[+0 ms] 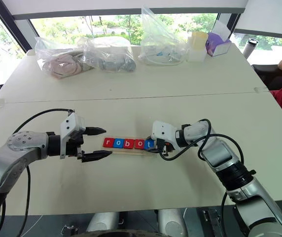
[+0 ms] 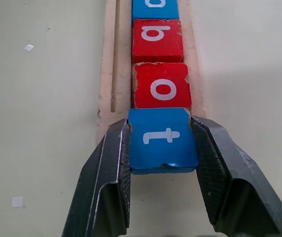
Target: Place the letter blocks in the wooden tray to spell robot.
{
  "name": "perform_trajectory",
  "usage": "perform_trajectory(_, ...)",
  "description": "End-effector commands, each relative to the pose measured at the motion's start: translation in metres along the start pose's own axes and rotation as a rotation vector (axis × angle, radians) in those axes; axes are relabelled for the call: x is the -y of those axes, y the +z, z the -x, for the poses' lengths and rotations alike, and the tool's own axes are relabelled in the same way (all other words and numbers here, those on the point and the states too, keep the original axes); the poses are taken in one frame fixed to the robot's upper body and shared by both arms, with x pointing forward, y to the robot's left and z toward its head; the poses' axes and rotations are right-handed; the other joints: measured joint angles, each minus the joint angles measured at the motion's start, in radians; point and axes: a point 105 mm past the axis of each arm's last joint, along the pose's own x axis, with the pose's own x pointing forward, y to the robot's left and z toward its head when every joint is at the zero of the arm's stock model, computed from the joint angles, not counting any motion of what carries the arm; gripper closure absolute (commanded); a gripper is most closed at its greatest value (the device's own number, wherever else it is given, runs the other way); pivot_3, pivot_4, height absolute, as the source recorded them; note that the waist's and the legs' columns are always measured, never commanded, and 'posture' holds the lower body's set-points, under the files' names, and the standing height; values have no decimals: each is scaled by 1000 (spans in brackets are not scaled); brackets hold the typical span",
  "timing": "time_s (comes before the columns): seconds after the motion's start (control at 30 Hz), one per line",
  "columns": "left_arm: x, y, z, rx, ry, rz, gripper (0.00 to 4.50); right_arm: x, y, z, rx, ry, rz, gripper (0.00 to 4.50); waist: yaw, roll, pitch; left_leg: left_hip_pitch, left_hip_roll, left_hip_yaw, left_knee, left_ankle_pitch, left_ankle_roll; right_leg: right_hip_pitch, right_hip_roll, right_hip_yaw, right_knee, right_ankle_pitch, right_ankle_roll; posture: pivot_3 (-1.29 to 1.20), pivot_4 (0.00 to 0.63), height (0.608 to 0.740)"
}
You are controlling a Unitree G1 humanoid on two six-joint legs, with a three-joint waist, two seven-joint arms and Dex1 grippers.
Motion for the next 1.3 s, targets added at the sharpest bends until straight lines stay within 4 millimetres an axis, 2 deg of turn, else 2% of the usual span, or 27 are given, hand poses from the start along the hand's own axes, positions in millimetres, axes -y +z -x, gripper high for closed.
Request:
perform_trajectory(0.03, 1, 8, 0, 17, 0, -42, 0, 5, 9, 1, 24, -23, 21, 3298, 0, 0, 0, 0, 0, 0, 0, 0, 0, 0, 0, 0, 0, 0, 0, 0, 150, 740)
perform_trajectory(0.53, -1, 7, -2, 20, 10, -50, 0, 8, 13, -6, 57, -56, -14, 3298, 0, 0, 0, 0, 0, 0, 0, 0, 0, 0, 0, 0, 0, 0, 0, 0, 150, 740)
perform_trajectory(0.73, -1, 6, -2, 19, 13, -50, 0, 9, 18, -6, 85, -89, -22, 272, 0, 0, 0, 0, 0, 0, 0, 0, 0, 0, 0, 0, 0, 0, 0, 0, 150, 740)
perform_trajectory(0.77, -2, 6, -1, 18, 14, -49, 0, 11, 22, -3, 103, -103, -21, 61, 0, 0, 0, 0, 0, 0, 0, 0, 0, 0, 0, 0, 0, 0, 0, 0, 150, 740)
perform_trajectory(1.03, -2, 6, -1, 20, 14, -47, 0, 19, 41, 17, 210, -191, -86, 61, 0, 0, 0, 0, 0, -1, 0, 0, 0, 0, 0, 0, 0, 0, 0, 0, 150, 740)
perform_trajectory(1.3, -1, 6, -4, 25, -1, -39, 0, 48, 13, 24, 99, -391, -42, 61, 0, 0, 0, 0, 0, 0, 0, 0, 0, 0, 0, 0, 0, 0, 0, 0, 150, 740)
